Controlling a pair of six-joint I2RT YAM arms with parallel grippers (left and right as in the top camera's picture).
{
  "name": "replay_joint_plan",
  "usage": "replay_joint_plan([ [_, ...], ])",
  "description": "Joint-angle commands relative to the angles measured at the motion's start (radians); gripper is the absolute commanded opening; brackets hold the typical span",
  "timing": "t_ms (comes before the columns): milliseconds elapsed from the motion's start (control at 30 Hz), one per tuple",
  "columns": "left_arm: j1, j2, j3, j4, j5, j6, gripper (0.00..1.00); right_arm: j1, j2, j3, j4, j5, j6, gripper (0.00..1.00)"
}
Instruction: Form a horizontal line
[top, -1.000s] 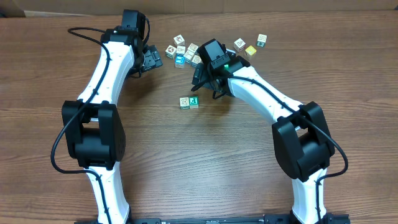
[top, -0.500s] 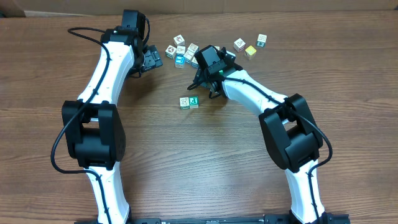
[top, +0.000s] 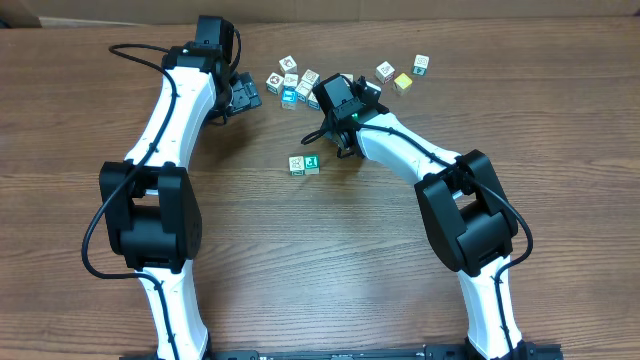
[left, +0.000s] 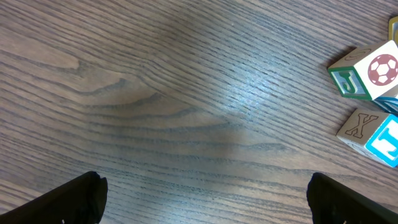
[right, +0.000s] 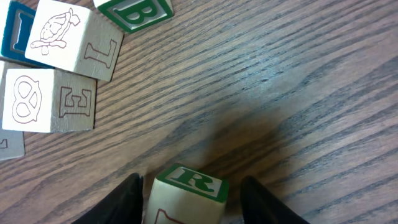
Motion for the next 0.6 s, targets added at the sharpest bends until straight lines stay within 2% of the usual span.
replay_joint_plan([
  [0, -0.001, 0.014, 0.019, -0.002, -0.01, 0.016, 1.0, -0.008, 0.009, -0.007, 0.005, 0.02, -0.008, 0.44],
  [67, -0.001, 0.014, 0.019, -0.002, -0.01, 0.016, 1.0, -0.01, 0.007, -0.006, 0.005, 0.02, -0.021, 0.43],
  [300, -0.001, 0.014, 0.019, -0.002, -0.01, 0.016, 1.0, -0.011, -0.033, -0.003, -0.011, 0.02, -0.167, 0.26],
  [567, -0.001, 0.014, 0.019, -0.002, -0.01, 0.016, 1.0, -0.011, -0.098, -0.003, -0.09, 0.019, -0.192, 0.25],
])
